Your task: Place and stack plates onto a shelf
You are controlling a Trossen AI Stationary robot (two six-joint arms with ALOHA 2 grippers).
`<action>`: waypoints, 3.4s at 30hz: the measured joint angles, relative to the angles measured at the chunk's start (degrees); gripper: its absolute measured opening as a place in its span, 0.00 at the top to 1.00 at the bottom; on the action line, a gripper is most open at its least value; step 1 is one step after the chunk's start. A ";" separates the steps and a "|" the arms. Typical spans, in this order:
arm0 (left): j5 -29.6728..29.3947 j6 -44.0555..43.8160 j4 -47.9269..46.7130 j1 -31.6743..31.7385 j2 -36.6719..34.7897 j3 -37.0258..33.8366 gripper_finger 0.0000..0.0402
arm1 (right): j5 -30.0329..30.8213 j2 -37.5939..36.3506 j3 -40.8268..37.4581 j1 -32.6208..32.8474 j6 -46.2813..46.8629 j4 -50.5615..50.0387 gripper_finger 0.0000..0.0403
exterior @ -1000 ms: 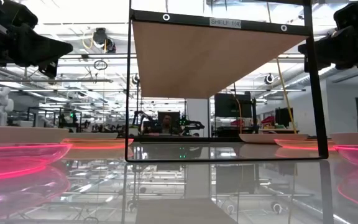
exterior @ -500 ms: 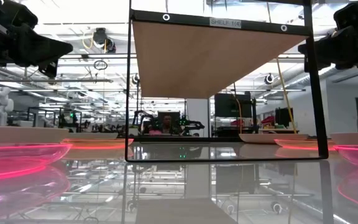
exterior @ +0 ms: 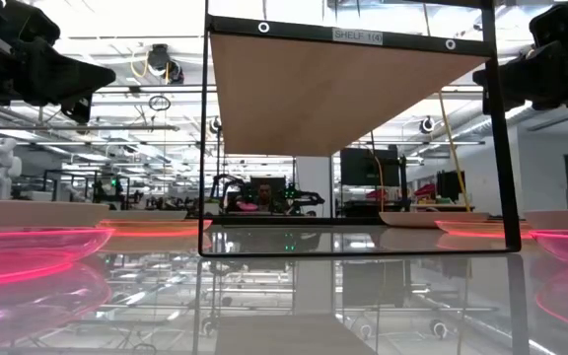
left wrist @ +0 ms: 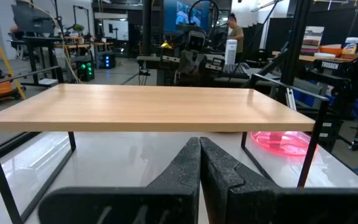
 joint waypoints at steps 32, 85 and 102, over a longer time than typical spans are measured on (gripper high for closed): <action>0.04 -0.08 6.87 -0.02 0.11 0.00 0.99 | 0.02 0.00 0.00 0.00 -0.02 0.01 1.00; 0.00 -3.74 -56.27 -0.02 43.71 68.96 0.99 | 1.62 4.95 9.02 0.00 17.70 -2.28 1.00; -0.04 -5.22 -56.20 -0.02 44.21 68.96 0.99 | 9.83 31.22 46.57 0.00 10.48 -22.80 1.00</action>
